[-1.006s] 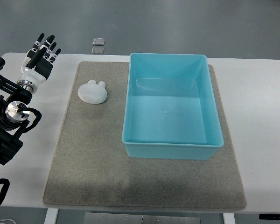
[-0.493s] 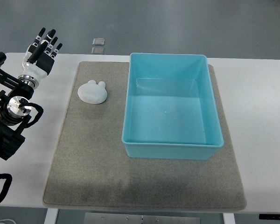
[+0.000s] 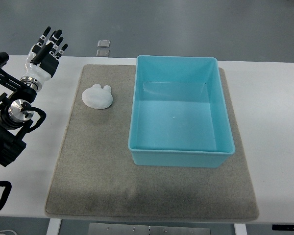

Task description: Place white toy into blue box with left hand

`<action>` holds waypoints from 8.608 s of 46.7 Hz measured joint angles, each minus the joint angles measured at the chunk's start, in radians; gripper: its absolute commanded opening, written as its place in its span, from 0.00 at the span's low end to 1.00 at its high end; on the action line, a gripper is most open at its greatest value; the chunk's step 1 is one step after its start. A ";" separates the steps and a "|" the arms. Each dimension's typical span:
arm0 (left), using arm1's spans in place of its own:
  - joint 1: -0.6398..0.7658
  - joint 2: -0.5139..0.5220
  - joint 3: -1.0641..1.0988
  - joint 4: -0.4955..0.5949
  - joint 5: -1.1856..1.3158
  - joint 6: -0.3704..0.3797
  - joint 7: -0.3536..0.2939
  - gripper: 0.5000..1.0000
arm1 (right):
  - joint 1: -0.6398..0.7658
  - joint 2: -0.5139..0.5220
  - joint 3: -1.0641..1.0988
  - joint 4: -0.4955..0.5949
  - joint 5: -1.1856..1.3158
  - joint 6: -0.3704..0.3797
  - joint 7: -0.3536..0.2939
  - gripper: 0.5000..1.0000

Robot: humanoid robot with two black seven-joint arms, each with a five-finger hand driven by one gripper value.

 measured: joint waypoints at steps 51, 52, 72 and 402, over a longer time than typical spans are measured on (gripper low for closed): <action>-0.115 0.266 0.537 -0.105 -0.001 -0.042 0.002 0.99 | 0.000 0.000 0.000 0.000 0.000 0.000 0.000 0.87; -0.115 0.267 0.537 -0.104 -0.001 -0.044 0.003 0.99 | 0.000 0.000 0.000 0.000 0.000 0.000 0.000 0.87; -0.174 0.283 0.647 -0.109 0.008 -0.033 0.001 0.99 | 0.000 0.000 0.000 0.000 0.000 0.000 0.000 0.87; -0.117 0.109 0.440 -0.005 -0.405 0.045 -0.117 0.99 | 0.000 0.000 0.000 0.000 0.000 0.000 0.000 0.88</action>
